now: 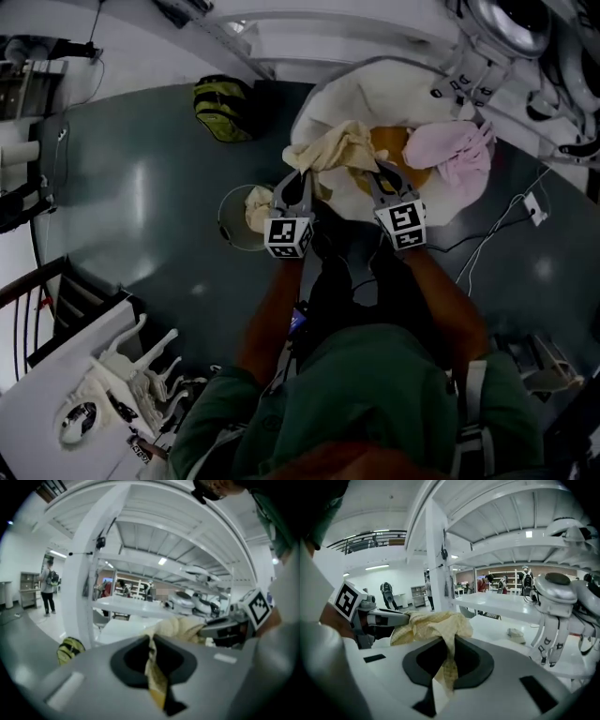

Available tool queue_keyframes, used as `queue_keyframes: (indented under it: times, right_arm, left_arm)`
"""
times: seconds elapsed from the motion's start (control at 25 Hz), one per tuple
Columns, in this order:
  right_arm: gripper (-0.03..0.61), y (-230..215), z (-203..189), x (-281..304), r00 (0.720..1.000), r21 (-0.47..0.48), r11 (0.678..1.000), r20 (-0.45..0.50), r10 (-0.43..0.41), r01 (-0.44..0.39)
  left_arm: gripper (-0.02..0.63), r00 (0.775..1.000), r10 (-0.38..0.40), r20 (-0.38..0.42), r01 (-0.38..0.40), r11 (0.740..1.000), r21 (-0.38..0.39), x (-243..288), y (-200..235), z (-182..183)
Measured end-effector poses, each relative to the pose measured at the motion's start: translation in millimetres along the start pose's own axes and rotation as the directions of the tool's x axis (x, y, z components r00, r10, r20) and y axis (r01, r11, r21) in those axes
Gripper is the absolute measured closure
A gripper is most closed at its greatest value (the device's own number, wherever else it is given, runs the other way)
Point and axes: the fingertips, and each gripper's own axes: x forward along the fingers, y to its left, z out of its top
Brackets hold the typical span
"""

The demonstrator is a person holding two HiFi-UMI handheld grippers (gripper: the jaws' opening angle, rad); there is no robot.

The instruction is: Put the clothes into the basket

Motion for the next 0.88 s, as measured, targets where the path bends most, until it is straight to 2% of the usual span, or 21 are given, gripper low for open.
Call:
queue_keyframes:
  times: [0.2, 0.44, 0.68, 0.88]
  right_arm:
    - [0.54, 46.2, 68.6, 4.6, 0.995, -0.056, 0.997, 0.078, 0.054, -0.05]
    - [0.541, 109.6, 118.9, 21.5, 0.983, -0.115, 0.984, 0.103, 0.149, -0.137]
    - [0.54, 184.6, 142.9, 42.9, 0.961, -0.177, 0.954, 0.093, 0.26, -0.241]
    - [0.54, 250.4, 147.5, 64.5, 0.937, -0.21, 0.921, 0.057, 0.345, -0.327]
  left_arm:
    - [0.598, 0.996, 0.059, 0.073, -0.059, 0.998, -0.001, -47.0, 39.9, 43.2]
    - [0.598, 0.981, 0.146, 0.126, -0.145, 0.989, -0.015, -108.1, 88.8, 69.9]
    - [0.598, 0.955, 0.254, 0.15, -0.248, 0.967, -0.058, -171.1, 138.9, 66.8]
    - [0.598, 0.923, 0.351, 0.156, -0.339, 0.935, -0.101, -225.3, 182.2, 53.1]
